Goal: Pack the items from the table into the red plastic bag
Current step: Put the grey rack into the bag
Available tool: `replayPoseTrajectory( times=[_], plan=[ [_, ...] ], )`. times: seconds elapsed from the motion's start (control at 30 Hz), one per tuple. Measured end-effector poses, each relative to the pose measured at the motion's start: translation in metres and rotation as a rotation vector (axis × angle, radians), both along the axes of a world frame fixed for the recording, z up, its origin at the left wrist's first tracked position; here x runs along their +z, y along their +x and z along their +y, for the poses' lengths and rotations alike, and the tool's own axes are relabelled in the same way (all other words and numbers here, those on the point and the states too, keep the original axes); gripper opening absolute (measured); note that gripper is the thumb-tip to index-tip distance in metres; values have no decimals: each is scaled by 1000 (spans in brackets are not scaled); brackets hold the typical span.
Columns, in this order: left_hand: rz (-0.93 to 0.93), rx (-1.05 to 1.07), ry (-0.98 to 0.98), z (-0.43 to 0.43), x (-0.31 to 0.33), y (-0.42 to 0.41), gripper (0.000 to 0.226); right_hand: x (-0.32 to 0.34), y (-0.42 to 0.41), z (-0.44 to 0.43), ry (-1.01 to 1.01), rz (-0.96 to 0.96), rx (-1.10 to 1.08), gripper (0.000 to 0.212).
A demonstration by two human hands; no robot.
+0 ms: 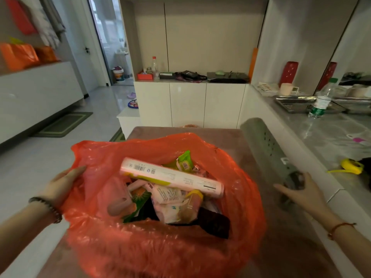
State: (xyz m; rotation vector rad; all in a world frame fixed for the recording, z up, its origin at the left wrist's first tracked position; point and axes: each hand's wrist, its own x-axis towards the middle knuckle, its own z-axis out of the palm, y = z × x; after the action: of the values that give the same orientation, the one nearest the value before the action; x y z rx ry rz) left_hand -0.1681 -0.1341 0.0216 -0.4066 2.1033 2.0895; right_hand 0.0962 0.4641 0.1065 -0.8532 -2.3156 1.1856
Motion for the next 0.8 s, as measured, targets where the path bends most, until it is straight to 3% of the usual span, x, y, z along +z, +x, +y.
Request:
replayPoseTrajectory(
  times=[0.1,0.17,0.3,0.37,0.43,0.57,0.63,0.7,0.73,0.8],
  plan=[
    [59,-45,-2,75,102,96,31,73,5,-42,0,128,270,80],
    [78,-59,29,92,127,120,25,100,10,-76,14,109,528,94],
    [128,-38,0,94,148,142,28,105,5,-143,356,-190,862,83],
    [132,-43,-18,91,151,146,27,93,0,-163,543,-302,904,79],
    [148,-53,-45,88,155,152,28,77,-1,-177,568,-387,924,77],
    [176,-122,-60,82,161,160,27,48,-2,-204,515,-382,917,73],
    [193,-135,-87,79,166,165,24,45,-1,-211,564,-329,877,55],
    [203,-133,-132,71,169,165,22,47,3,-202,640,-166,588,44],
    [202,-136,-144,67,170,164,21,51,7,-195,688,-105,386,48],
    [194,-121,-130,60,173,162,22,41,11,-161,624,-166,65,71]
  ],
)
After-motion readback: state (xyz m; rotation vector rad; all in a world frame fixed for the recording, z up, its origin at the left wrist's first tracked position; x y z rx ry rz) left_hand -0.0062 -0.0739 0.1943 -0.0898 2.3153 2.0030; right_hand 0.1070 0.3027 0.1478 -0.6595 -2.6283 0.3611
